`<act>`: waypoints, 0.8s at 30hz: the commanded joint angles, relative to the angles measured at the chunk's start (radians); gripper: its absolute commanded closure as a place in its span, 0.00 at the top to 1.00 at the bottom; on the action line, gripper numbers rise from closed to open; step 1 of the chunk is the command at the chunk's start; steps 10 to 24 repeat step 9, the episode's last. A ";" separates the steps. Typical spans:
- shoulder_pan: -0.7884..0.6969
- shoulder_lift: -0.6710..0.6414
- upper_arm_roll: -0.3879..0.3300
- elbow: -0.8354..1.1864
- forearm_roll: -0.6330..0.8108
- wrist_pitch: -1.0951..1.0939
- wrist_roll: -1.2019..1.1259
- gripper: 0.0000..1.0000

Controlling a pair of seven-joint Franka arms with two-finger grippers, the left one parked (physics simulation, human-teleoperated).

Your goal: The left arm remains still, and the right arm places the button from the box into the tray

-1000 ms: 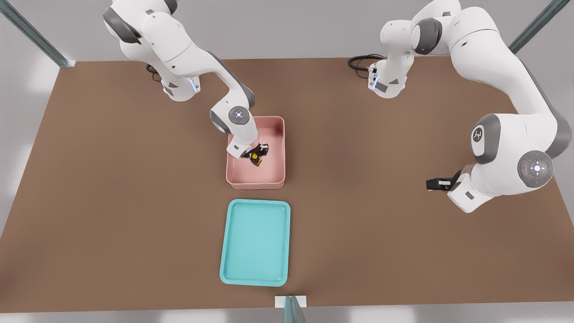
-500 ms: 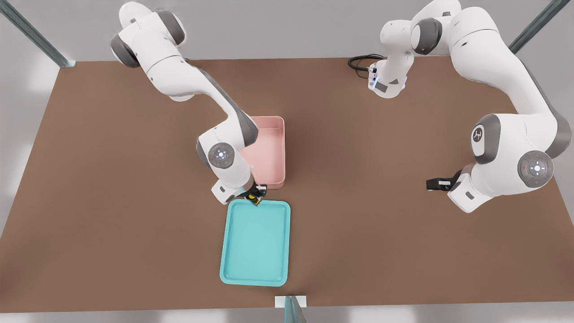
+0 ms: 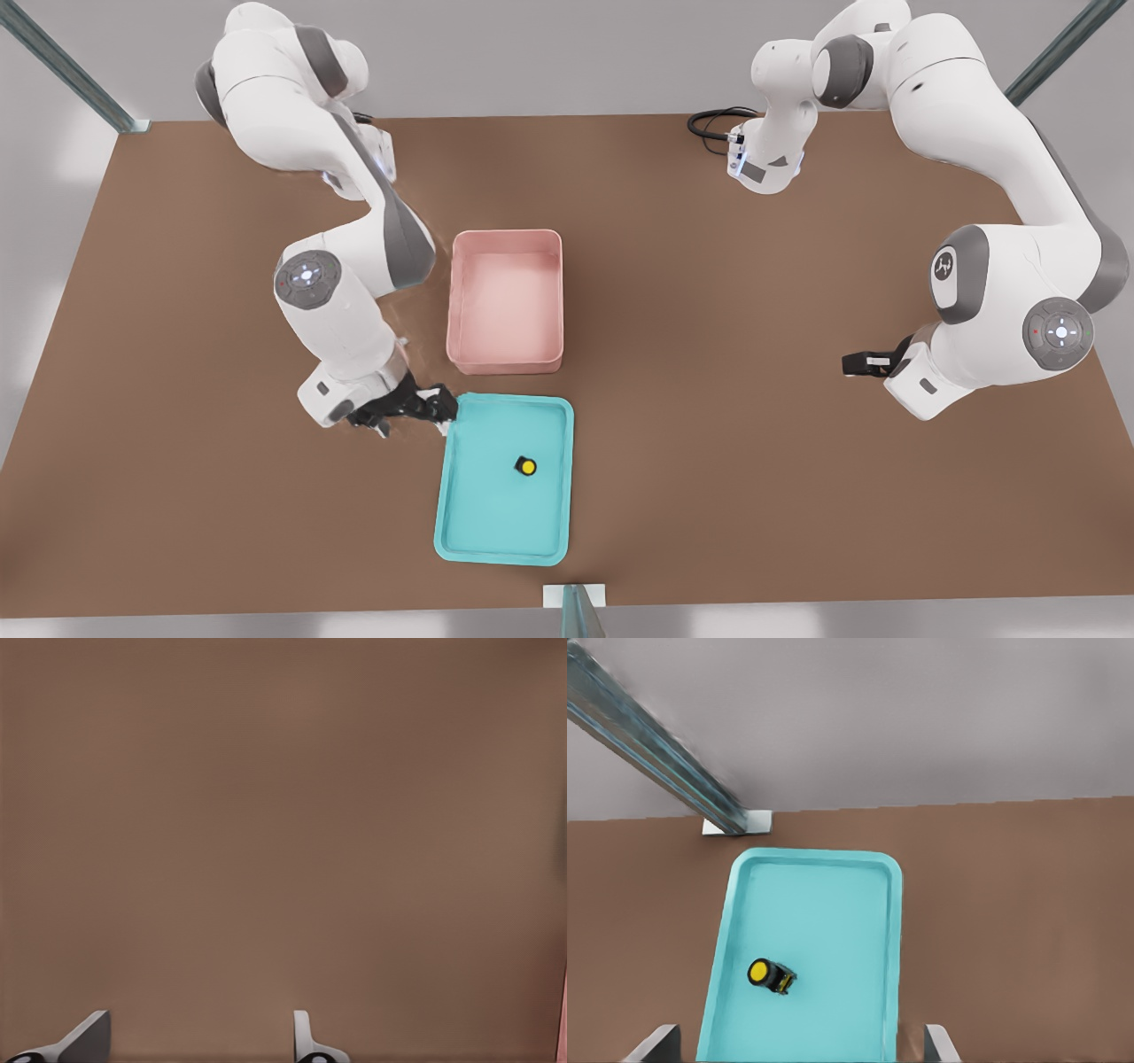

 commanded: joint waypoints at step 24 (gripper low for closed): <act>-0.174 -0.106 -0.130 -0.019 0.071 -0.506 -0.507 1.00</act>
